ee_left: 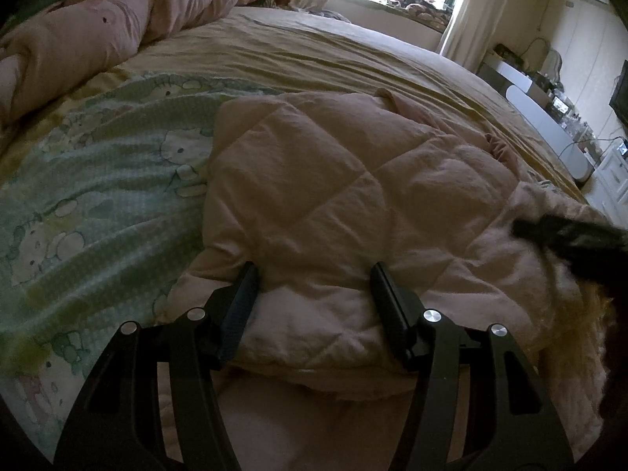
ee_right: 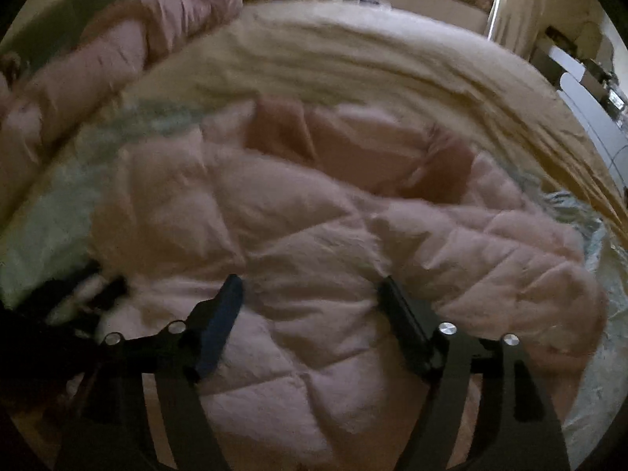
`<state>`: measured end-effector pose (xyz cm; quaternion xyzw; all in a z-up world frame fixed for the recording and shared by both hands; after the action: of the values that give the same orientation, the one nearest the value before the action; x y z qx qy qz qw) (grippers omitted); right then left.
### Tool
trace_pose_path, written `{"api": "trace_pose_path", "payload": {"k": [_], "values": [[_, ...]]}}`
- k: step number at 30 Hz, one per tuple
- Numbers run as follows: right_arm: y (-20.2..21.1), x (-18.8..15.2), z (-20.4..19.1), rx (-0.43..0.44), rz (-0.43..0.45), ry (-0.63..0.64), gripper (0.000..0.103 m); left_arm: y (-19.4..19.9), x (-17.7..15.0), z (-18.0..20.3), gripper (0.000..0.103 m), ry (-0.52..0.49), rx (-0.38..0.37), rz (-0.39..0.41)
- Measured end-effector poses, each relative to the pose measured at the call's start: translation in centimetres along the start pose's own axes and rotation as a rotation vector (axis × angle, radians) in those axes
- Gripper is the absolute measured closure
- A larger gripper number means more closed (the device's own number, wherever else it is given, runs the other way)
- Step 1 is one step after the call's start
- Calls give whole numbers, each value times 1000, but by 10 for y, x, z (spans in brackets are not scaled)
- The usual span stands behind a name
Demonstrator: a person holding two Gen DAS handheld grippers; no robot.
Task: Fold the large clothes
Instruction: 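Grasp the coat side with the right gripper and fold it over the front, then open the right gripper and lift it away from the folded coat side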
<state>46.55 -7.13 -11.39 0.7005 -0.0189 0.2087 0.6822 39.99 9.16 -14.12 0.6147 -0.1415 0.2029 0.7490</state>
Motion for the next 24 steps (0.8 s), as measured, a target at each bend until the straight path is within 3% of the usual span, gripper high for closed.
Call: {"api": "trace_pose_path", "payload": {"k": [6,11,13,15,18,24], "values": [[-27,-1,3,27,-17,-26,27,-2,1,-2,53,-5,2,-5],[-13,-4,4,22,11,-28,30,7,1,-2,53,7,-21,4],[10,-11,1,40,66,-13,30,19,1,1,49,19,-41,2],[33,-22,-8,73,111,10,30,26,0,7,38,14,-63,-12],[52,-38,-14,73,139,40,30,36,-2,15,37,10,-84,-11],[33,-65,-4,118,54,-17,28,27,-13,23,26,-24,-85,-43]]}}
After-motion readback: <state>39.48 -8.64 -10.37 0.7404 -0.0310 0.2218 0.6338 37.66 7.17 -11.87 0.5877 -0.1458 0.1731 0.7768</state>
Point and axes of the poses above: each gripper's, at about its wrist camera, not at the fingertips, and y roughly against the way its jaws point, z to its right, x to its top, the point moved 10 cm from there along -y, roughly the way its jaws point, and after that the axes turned 11 degrees about -z, right-handed, at the moved point
